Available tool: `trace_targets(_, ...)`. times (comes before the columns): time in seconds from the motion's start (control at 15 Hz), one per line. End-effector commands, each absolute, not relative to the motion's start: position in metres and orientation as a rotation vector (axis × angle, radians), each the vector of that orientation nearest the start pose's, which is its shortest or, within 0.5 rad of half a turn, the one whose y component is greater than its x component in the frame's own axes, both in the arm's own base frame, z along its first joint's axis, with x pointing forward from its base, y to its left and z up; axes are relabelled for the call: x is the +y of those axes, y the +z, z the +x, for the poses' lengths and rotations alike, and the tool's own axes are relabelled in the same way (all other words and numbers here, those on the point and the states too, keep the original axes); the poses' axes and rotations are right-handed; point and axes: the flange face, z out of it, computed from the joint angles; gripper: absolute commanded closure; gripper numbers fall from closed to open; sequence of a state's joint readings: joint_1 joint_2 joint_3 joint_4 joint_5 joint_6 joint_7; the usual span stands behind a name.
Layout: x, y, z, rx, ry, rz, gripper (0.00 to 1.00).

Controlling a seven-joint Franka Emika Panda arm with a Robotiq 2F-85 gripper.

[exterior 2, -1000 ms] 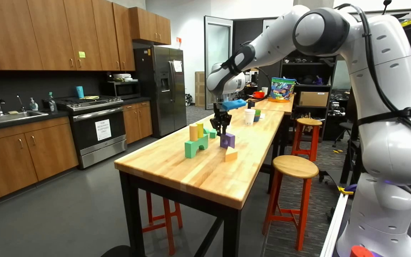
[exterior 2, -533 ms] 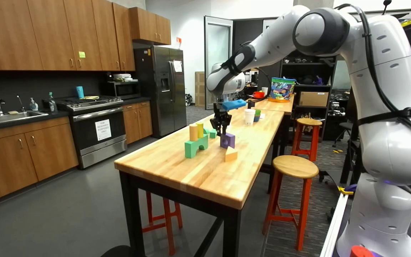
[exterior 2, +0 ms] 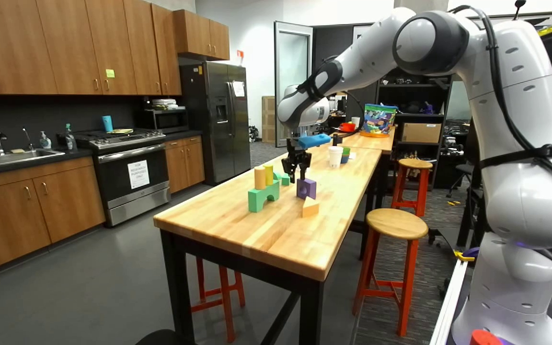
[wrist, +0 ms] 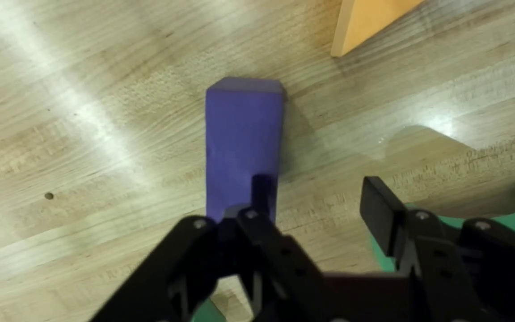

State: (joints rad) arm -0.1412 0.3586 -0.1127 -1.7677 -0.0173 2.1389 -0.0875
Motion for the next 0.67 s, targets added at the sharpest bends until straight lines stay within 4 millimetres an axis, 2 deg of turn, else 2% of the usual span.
trace_targets(0.0,-0.158,0.376,0.624,0.252,-0.021,-3.185,0.12)
trace_targets(0.13,-0.159,0.381,0.623,0.254,-0.025,-3.191,0.02)
trace_targets(0.2,-0.159,0.383,0.623,0.254,-0.021,-3.192,0.0)
trace_targets(0.33,-0.161,0.384,0.624,0.263,-0.025,-3.196,0.0)
trace_targets(0.6,-0.174,0.368,0.627,0.285,-0.007,-3.181,0.0)
